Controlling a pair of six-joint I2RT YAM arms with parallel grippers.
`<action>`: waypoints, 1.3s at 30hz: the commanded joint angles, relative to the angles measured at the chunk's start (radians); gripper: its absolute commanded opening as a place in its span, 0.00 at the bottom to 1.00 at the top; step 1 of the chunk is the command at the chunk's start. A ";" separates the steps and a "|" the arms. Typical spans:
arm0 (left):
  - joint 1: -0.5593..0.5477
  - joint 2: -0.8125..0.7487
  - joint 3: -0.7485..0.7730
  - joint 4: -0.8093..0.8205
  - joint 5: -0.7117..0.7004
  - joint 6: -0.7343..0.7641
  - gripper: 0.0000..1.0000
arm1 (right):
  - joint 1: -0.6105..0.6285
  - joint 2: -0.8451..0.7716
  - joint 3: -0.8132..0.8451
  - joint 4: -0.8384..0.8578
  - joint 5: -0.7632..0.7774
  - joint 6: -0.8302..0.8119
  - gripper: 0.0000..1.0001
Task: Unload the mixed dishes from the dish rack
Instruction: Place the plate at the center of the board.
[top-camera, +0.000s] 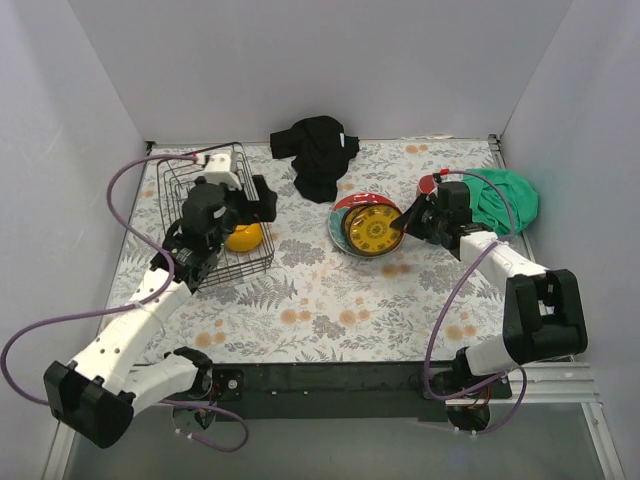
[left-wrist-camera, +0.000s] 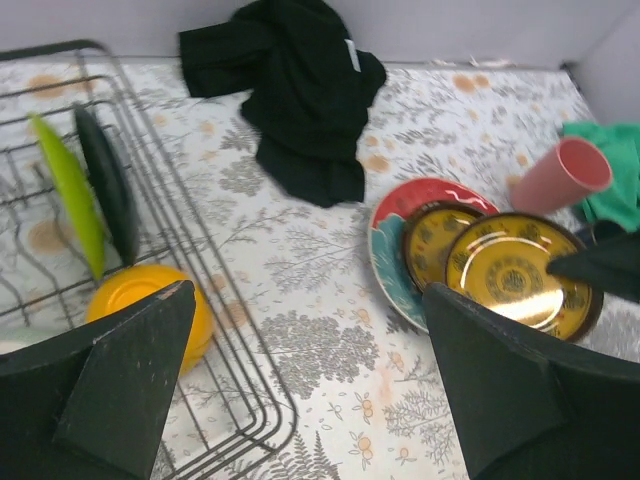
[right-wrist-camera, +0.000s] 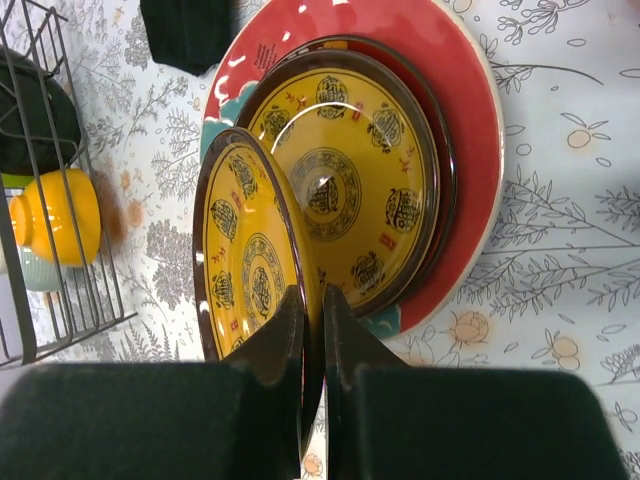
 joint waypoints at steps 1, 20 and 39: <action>0.194 -0.074 -0.077 -0.010 0.122 -0.183 0.98 | -0.007 0.053 0.063 0.097 0.009 0.038 0.01; 0.286 -0.143 -0.184 0.028 -0.007 -0.166 0.98 | -0.007 0.243 0.134 0.053 0.010 0.010 0.54; 0.294 -0.084 -0.180 0.019 0.024 -0.157 0.98 | 0.109 0.254 0.344 -0.309 0.277 -0.227 0.79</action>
